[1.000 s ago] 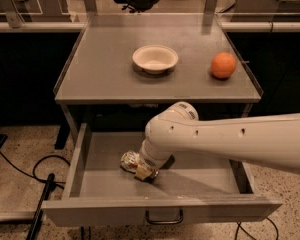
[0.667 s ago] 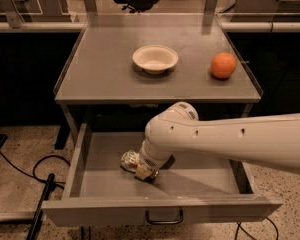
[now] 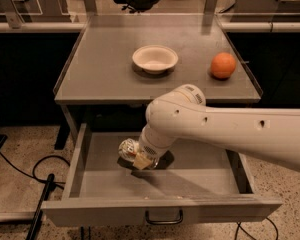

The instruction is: Pick 7up can from top drawer and place on counter

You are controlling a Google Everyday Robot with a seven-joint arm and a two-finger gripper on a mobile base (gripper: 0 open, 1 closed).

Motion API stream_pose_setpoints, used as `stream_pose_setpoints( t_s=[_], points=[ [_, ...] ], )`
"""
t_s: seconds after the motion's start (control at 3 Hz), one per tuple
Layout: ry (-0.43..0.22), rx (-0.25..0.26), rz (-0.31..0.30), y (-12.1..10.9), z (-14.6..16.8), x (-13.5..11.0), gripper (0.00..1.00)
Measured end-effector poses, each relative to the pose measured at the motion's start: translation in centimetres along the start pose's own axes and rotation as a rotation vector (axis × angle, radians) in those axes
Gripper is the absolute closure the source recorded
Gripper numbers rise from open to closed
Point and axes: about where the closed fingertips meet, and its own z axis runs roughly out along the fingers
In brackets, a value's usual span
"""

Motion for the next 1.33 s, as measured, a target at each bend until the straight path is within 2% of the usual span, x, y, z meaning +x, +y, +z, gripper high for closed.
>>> stream_pose_setpoints(
  t_s=[0.33, 1.0, 1.33],
  points=[
    [-0.018, 0.020, -0.005, -1.0, -4.1, -1.4, 1.00],
    [-0.034, 0.098, -0.072, -2.4, -13.4, -5.1, 1.00],
    [-0.038, 0.093, -0.062, -2.8, -13.9, -5.4, 1.00]
  ],
)
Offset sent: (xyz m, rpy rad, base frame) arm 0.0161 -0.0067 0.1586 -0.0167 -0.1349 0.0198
